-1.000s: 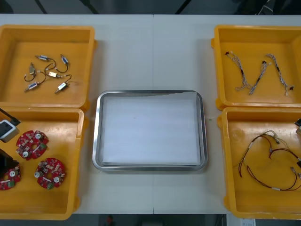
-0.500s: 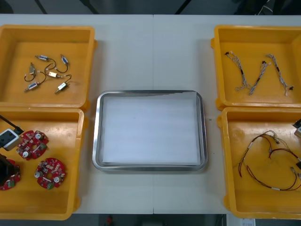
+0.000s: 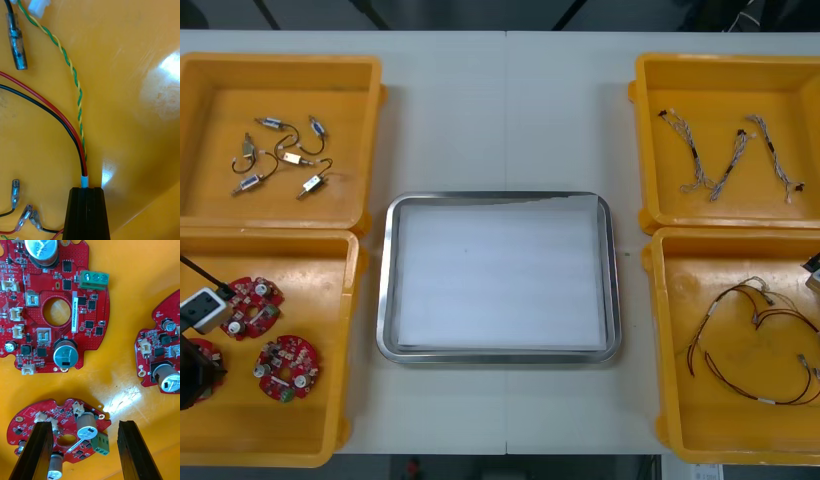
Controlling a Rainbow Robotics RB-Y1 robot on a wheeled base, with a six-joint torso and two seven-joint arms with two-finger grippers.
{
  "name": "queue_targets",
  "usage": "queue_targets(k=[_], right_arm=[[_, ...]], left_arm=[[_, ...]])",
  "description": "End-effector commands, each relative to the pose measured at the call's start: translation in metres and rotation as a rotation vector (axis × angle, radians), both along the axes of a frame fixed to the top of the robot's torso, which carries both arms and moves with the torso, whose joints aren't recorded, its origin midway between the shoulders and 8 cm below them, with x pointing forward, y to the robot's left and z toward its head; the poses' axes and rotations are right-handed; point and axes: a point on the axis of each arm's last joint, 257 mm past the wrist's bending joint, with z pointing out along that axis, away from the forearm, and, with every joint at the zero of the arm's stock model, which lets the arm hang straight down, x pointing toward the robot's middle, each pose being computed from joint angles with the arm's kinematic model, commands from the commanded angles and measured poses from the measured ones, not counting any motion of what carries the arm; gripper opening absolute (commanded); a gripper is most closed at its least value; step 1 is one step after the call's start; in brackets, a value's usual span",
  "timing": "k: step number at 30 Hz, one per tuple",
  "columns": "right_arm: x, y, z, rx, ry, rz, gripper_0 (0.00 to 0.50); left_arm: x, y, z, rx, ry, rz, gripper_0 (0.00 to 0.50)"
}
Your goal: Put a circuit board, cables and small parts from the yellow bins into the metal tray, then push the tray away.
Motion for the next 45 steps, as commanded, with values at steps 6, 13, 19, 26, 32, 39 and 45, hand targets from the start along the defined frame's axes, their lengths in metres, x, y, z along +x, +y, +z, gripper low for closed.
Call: queue_targets(k=[6, 13, 19, 26, 32, 39, 45], right_arm=[[-0.003, 0.005, 0.038, -0.028, 0.017, 0.067, 0.000], [-0.005, 0.013, 0.064, -0.034, 0.018, 0.094, 0.000], [-0.002, 0.009, 0.057, -0.047, 0.008, 0.086, 0.468], [-0.001, 0.008, 0.050, -0.054, 0.002, 0.075, 0.500], [-0.001, 0.006, 0.037, -0.062, 0.006, 0.068, 0.500], [0.000, 0.004, 0.019, -0.064, 0.006, 0.062, 0.500], [-0.005, 0.006, 0.009, -0.073, 0.021, 0.066, 0.500]], left_arm=[[-0.011, 0.015, -0.007, 0.089, 0.028, -0.108, 0.500], [-0.011, 0.015, -0.016, 0.073, 0.011, -0.113, 0.500], [-0.012, 0.016, -0.017, 0.082, 0.012, -0.119, 0.500], [-0.015, 0.017, -0.020, 0.088, 0.018, -0.125, 0.500], [-0.014, 0.019, -0.020, 0.104, 0.012, -0.135, 0.500], [-0.011, 0.020, -0.019, 0.122, -0.005, -0.155, 0.470], [-0.008, 0.016, -0.016, 0.135, -0.017, -0.175, 0.451]])
